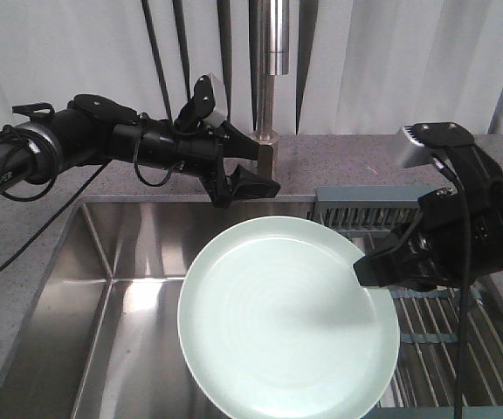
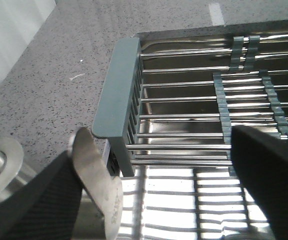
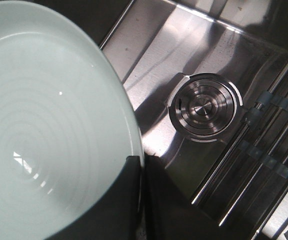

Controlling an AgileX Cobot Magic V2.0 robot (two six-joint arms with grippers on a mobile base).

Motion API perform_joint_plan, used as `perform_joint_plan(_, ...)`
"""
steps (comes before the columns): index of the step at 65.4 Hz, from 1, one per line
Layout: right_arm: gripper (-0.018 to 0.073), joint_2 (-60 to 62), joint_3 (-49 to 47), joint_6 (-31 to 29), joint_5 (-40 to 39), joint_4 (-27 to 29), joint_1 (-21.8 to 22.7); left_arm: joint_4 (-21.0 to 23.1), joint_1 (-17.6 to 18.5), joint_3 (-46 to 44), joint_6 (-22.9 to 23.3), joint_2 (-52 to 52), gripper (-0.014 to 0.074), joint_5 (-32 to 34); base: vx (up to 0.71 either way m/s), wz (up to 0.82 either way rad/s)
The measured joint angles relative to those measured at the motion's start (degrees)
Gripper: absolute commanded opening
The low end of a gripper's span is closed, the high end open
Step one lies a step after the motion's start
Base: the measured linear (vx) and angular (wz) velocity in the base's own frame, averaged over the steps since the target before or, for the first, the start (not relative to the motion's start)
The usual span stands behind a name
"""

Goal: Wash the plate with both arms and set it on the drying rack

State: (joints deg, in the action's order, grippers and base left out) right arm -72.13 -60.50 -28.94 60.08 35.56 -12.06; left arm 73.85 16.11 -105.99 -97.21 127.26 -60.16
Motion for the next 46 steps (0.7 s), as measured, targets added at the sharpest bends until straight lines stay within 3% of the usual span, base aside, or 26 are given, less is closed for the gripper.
perform_joint_plan(34, -0.0001, 0.0, 0.0, 0.0, 0.0, 0.0, 0.0, -0.9, -0.2, -0.1, 0.0, 0.1, 0.0586, -4.9, 0.0, 0.0)
perform_joint_plan(46, -0.0001, 0.0, 0.0, 0.0, 0.0, 0.0, 0.0, -2.7, -0.2, -0.2, 5.3, -1.3, 0.0586, -3.8, 0.0, 0.0)
